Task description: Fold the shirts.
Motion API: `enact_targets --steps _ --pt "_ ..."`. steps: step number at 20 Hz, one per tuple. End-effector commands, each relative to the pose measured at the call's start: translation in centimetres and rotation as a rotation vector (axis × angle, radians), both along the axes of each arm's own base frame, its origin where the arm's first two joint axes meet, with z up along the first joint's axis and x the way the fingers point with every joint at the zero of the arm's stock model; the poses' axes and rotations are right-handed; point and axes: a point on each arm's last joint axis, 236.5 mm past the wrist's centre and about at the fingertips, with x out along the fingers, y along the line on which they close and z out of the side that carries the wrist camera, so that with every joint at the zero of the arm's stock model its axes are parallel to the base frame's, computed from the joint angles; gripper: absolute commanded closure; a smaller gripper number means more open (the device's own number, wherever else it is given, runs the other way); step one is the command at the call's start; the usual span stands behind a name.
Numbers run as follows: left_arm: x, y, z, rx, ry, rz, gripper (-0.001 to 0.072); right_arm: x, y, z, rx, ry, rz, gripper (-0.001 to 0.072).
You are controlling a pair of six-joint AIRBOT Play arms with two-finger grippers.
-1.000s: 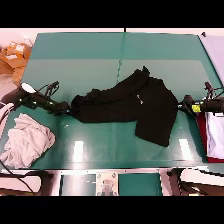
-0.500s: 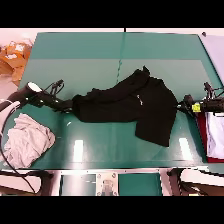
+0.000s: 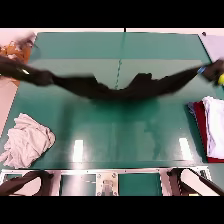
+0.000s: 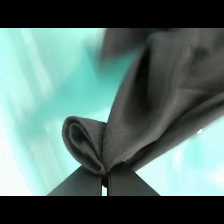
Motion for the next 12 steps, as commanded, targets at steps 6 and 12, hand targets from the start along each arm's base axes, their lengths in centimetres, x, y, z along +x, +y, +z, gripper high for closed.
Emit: enact_targets --steps 6,12 --pt "-9.4 -0.4 24.6 -0.027 -0.603 0.065 0.0682 -14.2 7.3 29.6 -0.192 -0.737 -0.141 0.0693" --pt "-14.3 0.5 31.3 -0.020 -0.795 0.123 0.0682 -18.3 8.1 33.9 -0.411 -0.875 -0.247 0.0693"
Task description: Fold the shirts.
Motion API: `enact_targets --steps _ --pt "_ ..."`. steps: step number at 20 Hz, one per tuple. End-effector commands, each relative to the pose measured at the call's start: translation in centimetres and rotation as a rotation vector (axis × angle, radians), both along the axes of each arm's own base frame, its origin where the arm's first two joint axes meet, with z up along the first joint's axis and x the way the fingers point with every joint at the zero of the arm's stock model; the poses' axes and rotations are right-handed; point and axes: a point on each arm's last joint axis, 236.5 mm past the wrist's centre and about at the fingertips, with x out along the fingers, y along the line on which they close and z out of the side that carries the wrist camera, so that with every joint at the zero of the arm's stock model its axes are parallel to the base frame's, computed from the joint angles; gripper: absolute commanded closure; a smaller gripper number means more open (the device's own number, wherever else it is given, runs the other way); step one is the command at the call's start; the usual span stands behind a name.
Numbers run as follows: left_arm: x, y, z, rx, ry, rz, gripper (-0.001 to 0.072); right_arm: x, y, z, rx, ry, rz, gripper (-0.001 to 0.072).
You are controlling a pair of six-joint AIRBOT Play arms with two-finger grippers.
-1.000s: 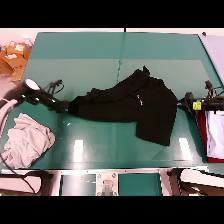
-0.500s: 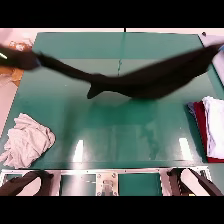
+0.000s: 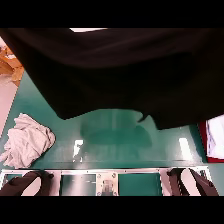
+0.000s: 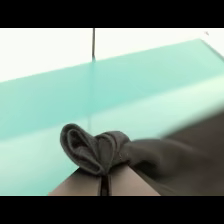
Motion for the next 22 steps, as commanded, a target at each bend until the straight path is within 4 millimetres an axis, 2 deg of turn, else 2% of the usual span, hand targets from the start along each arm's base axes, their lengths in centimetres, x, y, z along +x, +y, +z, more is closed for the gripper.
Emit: enact_targets --steps 1,3,5,7,8,9,10,12,14,15,17,20,22 --pt "-4.2 1.1 3.9 -0.018 -0.113 0.068 0.0682 -3.7 0.8 3.1 -0.116 -0.107 -0.127 0.0693" --pt "-6.2 2.9 3.9 -0.032 -0.109 0.158 0.0682 -4.9 1.0 3.1 -0.134 -0.089 -0.173 0.0693" --pt "-8.2 3.9 2.9 -0.006 -0.082 0.208 0.0682 -5.1 0.0 1.4 -0.140 -0.008 -0.243 0.0693" --pt "-8.6 4.4 2.1 -0.005 -0.050 0.230 0.0682 -3.7 -1.5 -0.9 -0.119 0.091 -0.269 0.0693" --pt "-7.8 4.6 1.3 -0.002 -0.021 0.237 0.0682 -2.3 -2.4 -2.1 -0.092 0.134 -0.259 0.0693" --pt "-6.1 4.7 -0.6 -0.003 0.046 0.239 0.0682 -0.3 -3.6 -4.0 -0.060 0.196 -0.241 0.0693" --pt "-3.9 4.8 -3.4 -0.003 0.139 0.239 0.0682 1.9 -4.7 -6.2 -0.029 0.262 -0.215 0.0693" --pt "1.6 5.1 -10.9 -0.007 0.359 0.244 0.0682 7.7 -7.5 -11.9 0.055 0.401 -0.142 0.0693" --pt "7.4 4.5 -18.8 -0.054 0.523 0.226 0.0682 13.8 -10.1 -19.5 0.113 0.538 -0.102 0.0693" --pt "10.3 3.9 -23.0 -0.097 0.601 0.211 0.0681 17.1 -10.4 -24.1 0.127 0.618 -0.070 0.0692" --pt "15.2 1.8 -31.4 -0.172 0.730 0.136 0.0681 22.9 -9.7 -33.9 0.142 0.767 -0.019 0.0692" --pt "20.6 -1.6 -42.4 -0.379 0.924 0.065 0.0681 28.9 -8.8 -48.2 0.205 0.995 -0.001 0.0693" --pt "23.2 -2.8 -48.1 -0.505 0.988 0.066 0.0681 30.5 -8.8 -55.9 0.262 1.122 -0.001 0.0693"
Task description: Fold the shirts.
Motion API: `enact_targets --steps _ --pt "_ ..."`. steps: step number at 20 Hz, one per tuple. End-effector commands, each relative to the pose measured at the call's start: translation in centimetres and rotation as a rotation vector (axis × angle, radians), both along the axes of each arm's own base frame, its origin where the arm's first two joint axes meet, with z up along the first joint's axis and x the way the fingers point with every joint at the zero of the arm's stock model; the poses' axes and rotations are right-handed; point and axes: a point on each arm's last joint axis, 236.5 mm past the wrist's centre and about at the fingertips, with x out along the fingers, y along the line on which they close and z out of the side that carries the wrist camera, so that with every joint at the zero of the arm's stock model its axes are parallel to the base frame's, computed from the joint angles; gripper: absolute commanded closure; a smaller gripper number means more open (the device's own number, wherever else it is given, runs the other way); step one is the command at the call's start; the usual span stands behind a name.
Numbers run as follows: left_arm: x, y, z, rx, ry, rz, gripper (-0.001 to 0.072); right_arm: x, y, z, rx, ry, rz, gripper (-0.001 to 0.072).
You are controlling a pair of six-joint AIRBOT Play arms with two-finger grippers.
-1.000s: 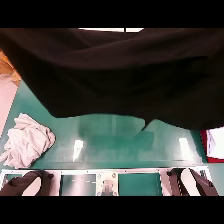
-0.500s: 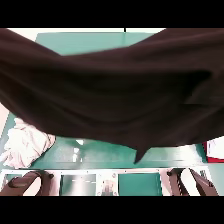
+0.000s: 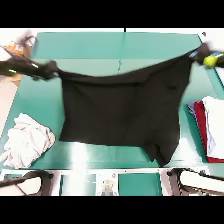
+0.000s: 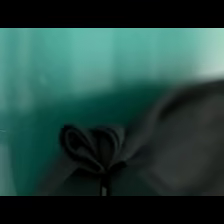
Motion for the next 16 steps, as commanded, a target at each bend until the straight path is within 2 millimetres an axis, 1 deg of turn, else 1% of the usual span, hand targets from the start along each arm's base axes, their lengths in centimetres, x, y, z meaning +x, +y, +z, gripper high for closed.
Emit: enact_targets --steps 1,2,3,4,5,6,7,9,10,12,14,15,16 --pt "4.9 -2.5 -10.6 -0.233 0.108 0.101 0.0681 3.2 1.0 -14.8 0.073 0.220 -0.007 0.0693" --pt "5.8 -2.4 -11.7 -0.252 0.116 0.129 0.0681 3.8 0.8 -17.0 0.094 0.251 -0.011 0.0693" --pt "6.8 -2.2 -12.2 -0.262 0.108 0.154 0.0681 4.4 0.6 -18.3 0.100 0.266 -0.013 0.0693" --pt "7.7 -2.0 -12.1 -0.258 0.089 0.162 0.0681 5.1 0.2 -18.9 0.102 0.268 -0.016 0.0693" --pt "8.7 -1.5 -11.6 -0.253 0.064 0.171 0.0681 5.8 -0.3 -18.8 0.099 0.257 -0.019 0.0693" --pt "9.6 -0.7 -10.6 -0.252 0.034 0.183 0.0681 6.6 -0.7 -18.0 0.092 0.232 -0.022 0.0693" --pt "10.5 0.2 -9.5 -0.253 0.003 0.196 0.0681 7.3 -1.5 -16.8 0.084 0.203 -0.031 0.0693" --pt "11.8 2.5 -7.2 -0.280 -0.027 0.241 0.0681 8.6 -2.6 -13.5 0.072 0.138 -0.021 0.0693" --pt "12.2 3.4 -6.2 -0.292 -0.037 0.249 0.0681 9.2 -2.7 -11.7 0.066 0.107 -0.006 0.0693" --pt "12.7 4.1 -4.6 -0.297 -0.063 0.248 0.0681 10.3 -2.5 -8.6 0.058 0.043 0.011 0.0693" --pt "13.3 4.4 -3.5 -0.294 -0.093 0.253 0.0682 11.2 -2.3 -6.4 0.054 -0.008 0.013 0.0693" --pt "13.5 4.6 -3.4 -0.293 -0.101 0.258 0.0681 11.3 -2.2 -5.9 0.050 -0.020 0.015 0.0692" --pt "13.4 4.7 -3.6 -0.281 -0.100 0.254 0.0682 11.2 -2.1 -5.9 0.053 -0.015 0.020 0.0693"
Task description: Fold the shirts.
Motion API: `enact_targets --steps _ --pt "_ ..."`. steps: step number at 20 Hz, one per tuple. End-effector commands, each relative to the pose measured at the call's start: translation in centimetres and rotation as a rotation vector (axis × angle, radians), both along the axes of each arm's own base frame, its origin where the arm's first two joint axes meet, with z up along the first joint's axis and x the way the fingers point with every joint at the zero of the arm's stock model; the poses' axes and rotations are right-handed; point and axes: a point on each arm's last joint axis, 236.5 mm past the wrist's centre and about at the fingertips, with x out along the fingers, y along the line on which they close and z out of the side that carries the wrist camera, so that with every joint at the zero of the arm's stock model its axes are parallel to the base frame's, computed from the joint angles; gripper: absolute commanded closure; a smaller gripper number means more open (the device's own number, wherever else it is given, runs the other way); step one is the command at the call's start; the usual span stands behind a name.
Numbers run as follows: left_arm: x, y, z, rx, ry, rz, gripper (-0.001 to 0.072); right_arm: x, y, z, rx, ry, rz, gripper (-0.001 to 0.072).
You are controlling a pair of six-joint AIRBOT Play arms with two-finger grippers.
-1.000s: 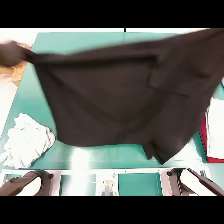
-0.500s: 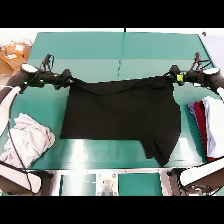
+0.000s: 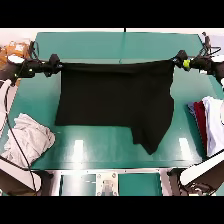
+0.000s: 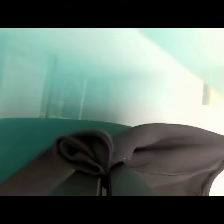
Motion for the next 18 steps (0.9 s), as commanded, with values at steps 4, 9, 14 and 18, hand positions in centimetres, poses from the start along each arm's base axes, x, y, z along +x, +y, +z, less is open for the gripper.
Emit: enact_targets --steps 4,9,14,18 --pt "-2.6 1.3 -2.7 0.168 0.089 -0.116 0.0681 -3.8 1.2 -2.6 -0.075 0.157 0.164 0.0695" --pt "-8.3 2.0 -8.2 0.259 0.299 -0.236 0.0681 -11.7 -1.1 -7.9 -0.131 0.478 0.232 0.0696" --pt "-8.6 2.1 -11.2 0.238 0.315 -0.168 0.0682 -14.7 -0.2 -12.3 -0.088 0.564 0.220 0.0695" --pt "-8.6 1.3 -11.0 0.201 0.317 -0.165 0.0681 -15.3 0.1 -13.0 -0.070 0.580 0.217 0.0693"
